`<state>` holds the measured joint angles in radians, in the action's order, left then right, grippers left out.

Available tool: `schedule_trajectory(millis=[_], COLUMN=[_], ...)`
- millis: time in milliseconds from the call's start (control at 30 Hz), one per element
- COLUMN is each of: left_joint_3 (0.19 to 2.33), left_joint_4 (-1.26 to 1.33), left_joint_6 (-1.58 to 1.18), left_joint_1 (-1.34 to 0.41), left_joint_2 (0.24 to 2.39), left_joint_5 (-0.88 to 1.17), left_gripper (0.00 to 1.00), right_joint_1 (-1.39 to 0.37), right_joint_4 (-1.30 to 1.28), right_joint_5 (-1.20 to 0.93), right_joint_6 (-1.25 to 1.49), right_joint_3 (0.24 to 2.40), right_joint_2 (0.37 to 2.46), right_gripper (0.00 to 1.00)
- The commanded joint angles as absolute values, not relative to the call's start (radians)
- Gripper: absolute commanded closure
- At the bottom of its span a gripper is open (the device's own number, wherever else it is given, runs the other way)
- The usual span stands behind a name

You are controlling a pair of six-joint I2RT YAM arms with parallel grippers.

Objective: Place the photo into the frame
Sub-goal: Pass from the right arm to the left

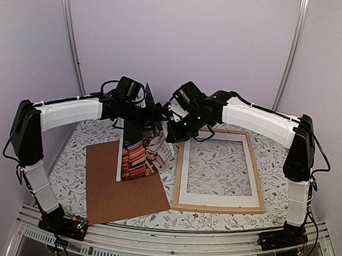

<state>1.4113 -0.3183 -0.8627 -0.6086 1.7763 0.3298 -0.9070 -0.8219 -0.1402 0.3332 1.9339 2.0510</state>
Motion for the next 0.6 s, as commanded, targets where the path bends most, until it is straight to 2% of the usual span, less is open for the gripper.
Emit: schedule_trajectory(millis=[0, 233, 567], left_joint_3=[1.471, 1.566, 1.578], left_joint_4=[-0.356, -0.469, -0.497], left_joint_6=[-0.829, -0.757, -0.729], left_joint_1=[-0.622, -0.64, -0.656], left_joint_2=[1.817, 1.891, 1.892], left_joint_5=[0.286, 0.201, 0.121], left_gripper=[0.17, 0.24, 0.48], right_joint_1=[-0.918, -0.923, -0.925], right_joint_4=[-0.789, -0.787, -0.776], right_joint_5=[-0.149, -0.149, -0.158], right_joint_6=[0.347, 0.351, 0.354], right_joint_3=[1.925, 1.924, 1.92], right_joint_2=[2.069, 2.077, 2.086], right_gripper=[1.0, 1.0, 1.0])
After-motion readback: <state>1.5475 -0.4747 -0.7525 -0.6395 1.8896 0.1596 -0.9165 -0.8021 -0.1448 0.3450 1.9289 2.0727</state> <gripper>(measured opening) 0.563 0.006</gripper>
